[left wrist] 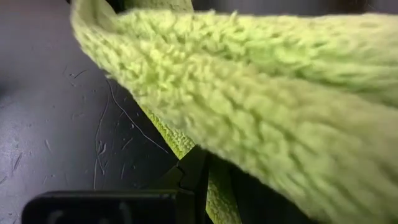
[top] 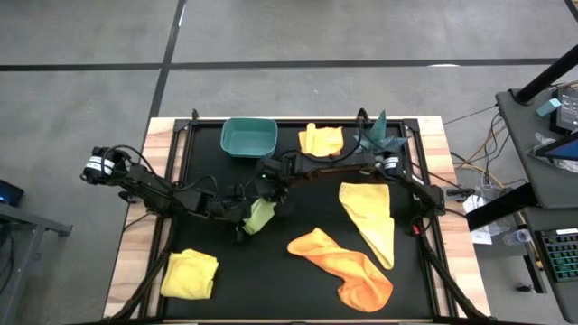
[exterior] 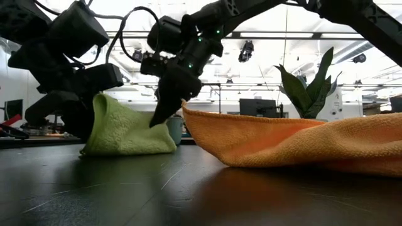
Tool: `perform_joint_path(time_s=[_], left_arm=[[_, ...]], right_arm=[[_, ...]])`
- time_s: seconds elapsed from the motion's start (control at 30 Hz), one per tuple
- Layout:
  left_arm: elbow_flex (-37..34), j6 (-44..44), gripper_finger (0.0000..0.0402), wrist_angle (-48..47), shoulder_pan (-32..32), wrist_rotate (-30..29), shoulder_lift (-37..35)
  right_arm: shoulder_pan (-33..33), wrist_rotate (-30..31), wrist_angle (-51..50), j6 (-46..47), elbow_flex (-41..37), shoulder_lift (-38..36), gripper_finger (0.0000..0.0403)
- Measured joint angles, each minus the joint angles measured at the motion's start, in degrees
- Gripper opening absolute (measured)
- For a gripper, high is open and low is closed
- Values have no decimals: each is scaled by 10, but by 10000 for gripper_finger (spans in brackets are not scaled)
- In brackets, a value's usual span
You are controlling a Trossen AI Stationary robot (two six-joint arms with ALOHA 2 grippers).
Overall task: Fold microfiber towels
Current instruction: Fold the green microfiber cloth
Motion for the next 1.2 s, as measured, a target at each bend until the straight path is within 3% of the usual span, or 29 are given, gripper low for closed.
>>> perform_joint_path(time_s=[0.23, 0.53, 0.8, 1.07, 1.2], left_arm=[[0, 0, 63, -32, 0, -3, -16], [5, 0, 155, -97, 0, -6, -69], [10, 0, 226, -187, 0, -45, -118], [22, -16, 239, -339, 0, -46, -184], [22, -29, 239, -363, 0, -48, -217]], right_arm=[[-5, 0, 0, 30, 3, 1, 38], [-11, 0, 6, 41, 4, 1, 85], [-15, 0, 15, 46, 4, 0, 87], [-22, 0, 23, 40, 4, 0, 88], [-27, 0, 28, 40, 4, 0, 90]])
